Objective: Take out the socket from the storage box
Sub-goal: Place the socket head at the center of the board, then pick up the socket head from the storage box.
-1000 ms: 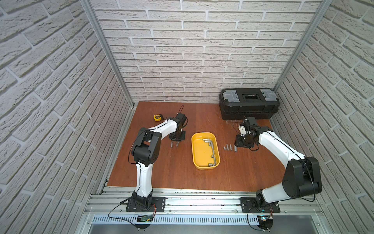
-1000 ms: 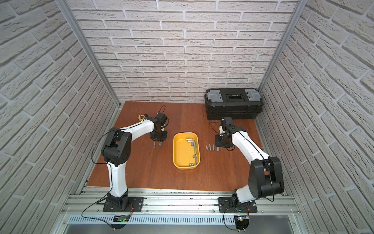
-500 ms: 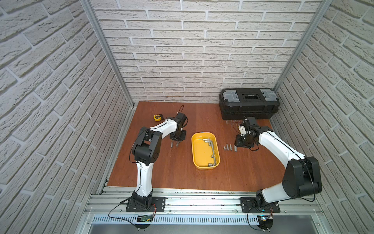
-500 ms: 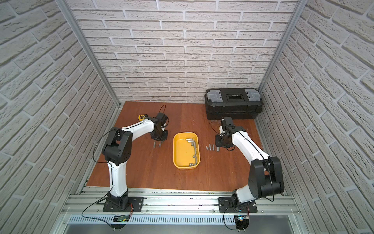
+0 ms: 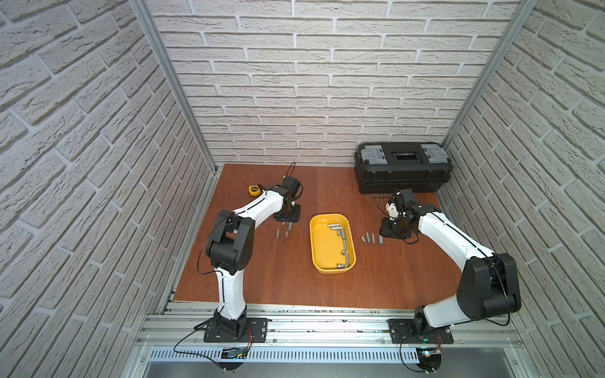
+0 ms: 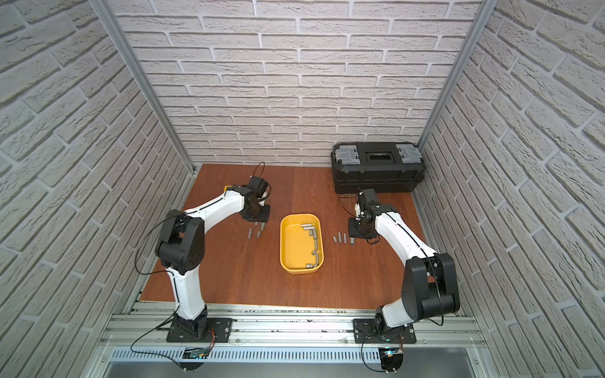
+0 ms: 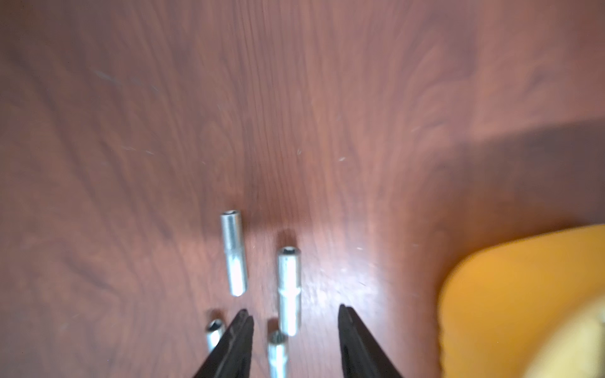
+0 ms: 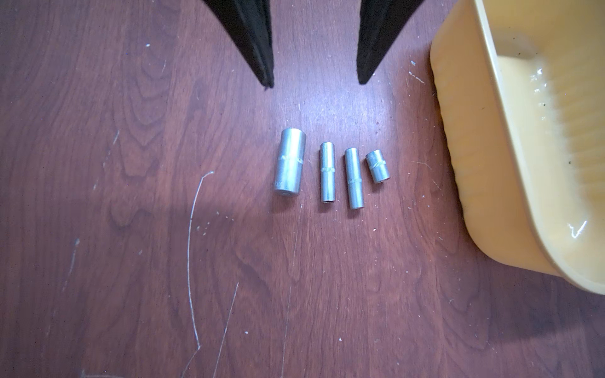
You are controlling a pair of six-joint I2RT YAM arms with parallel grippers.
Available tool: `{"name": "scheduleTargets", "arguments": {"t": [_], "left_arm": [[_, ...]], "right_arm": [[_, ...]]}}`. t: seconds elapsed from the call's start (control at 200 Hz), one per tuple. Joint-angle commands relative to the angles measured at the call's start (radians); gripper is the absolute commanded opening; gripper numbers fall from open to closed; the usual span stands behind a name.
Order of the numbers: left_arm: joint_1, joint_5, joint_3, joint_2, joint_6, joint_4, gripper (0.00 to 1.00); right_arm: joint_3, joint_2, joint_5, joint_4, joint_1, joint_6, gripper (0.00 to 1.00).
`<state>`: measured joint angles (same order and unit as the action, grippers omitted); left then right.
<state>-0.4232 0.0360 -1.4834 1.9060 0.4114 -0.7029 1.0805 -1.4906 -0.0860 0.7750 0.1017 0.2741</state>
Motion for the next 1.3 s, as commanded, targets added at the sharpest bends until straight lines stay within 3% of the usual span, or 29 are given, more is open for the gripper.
{"name": "scheduleTargets", "arguments": {"t": [0.0,0.11,0.325,0.6,0.845,1.295], "left_arm": [[-0.024,-0.005,-0.017,-0.103,-0.007,0.007,0.47],[-0.046,0.012,0.026,-0.165,0.019,0.019,0.48],[-0.051,0.1,0.217,-0.329,0.11,0.101,0.49],[-0.024,0.133,0.375,-0.483,0.155,0.094,0.51],[0.001,0.147,0.437,-0.557,0.174,0.085,0.52],[0.009,0.141,0.466,-0.588,0.194,0.08,0.53]], "right_arm": [[0.024,-0.001,-0.031,-0.006,0.002,-0.006,0.43],[0.036,-0.005,-0.047,-0.012,0.047,-0.004,0.43],[0.134,-0.034,-0.002,-0.031,0.23,0.003,0.43],[0.332,-0.266,0.098,-0.043,0.41,-0.003,0.43],[0.444,-0.432,0.138,-0.056,0.446,-0.13,0.42],[0.531,-0.582,0.171,-0.038,0.446,-0.388,0.45]]}}
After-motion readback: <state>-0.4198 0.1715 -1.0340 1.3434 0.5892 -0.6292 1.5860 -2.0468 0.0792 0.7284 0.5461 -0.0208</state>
